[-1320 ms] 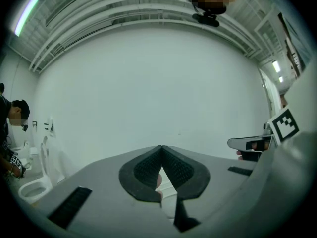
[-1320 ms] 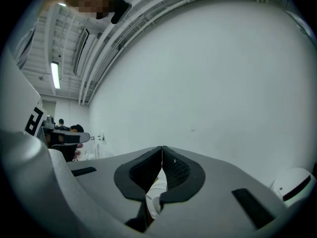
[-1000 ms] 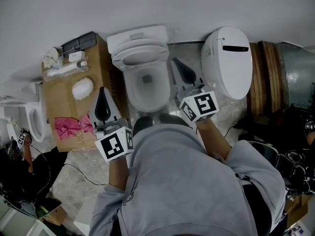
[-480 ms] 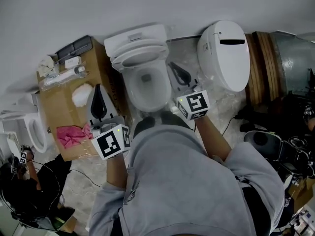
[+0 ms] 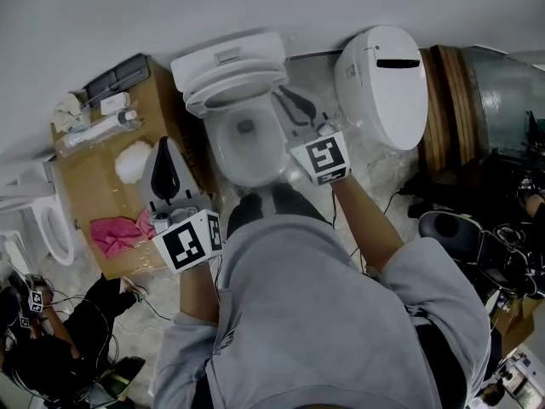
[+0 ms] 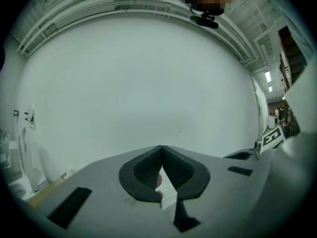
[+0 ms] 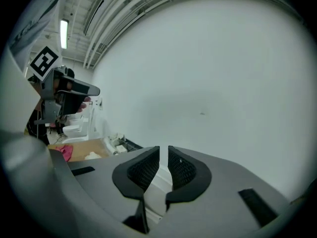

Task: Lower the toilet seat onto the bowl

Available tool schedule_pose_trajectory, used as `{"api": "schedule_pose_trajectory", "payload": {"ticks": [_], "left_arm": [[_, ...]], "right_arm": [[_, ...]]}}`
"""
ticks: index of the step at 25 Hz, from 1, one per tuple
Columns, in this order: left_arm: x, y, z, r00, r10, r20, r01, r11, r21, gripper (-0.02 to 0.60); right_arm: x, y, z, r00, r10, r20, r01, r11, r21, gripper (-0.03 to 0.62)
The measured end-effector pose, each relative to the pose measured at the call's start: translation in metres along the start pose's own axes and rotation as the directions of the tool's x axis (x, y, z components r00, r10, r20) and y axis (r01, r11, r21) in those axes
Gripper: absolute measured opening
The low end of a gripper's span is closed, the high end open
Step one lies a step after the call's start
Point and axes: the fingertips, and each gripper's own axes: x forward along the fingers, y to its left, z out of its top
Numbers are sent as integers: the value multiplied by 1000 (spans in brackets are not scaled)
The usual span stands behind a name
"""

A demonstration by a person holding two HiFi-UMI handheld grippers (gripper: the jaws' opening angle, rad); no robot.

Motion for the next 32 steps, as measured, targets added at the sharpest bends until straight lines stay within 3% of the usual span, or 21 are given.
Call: {"api": "schedule_pose_trajectory", "payload": {"ticks": [12, 32], "left_arm": [[14, -1, -15, 1000, -6, -10, 6, 1000, -7, 0], [16, 10, -51, 1000, 7, -28, -7, 1000, 0, 0]], "right_arm": [[26, -2, -26, 996, 72, -59, -79, 989, -121, 37], [56, 6, -59, 990, 117, -79, -130, 974, -187, 49]]}}
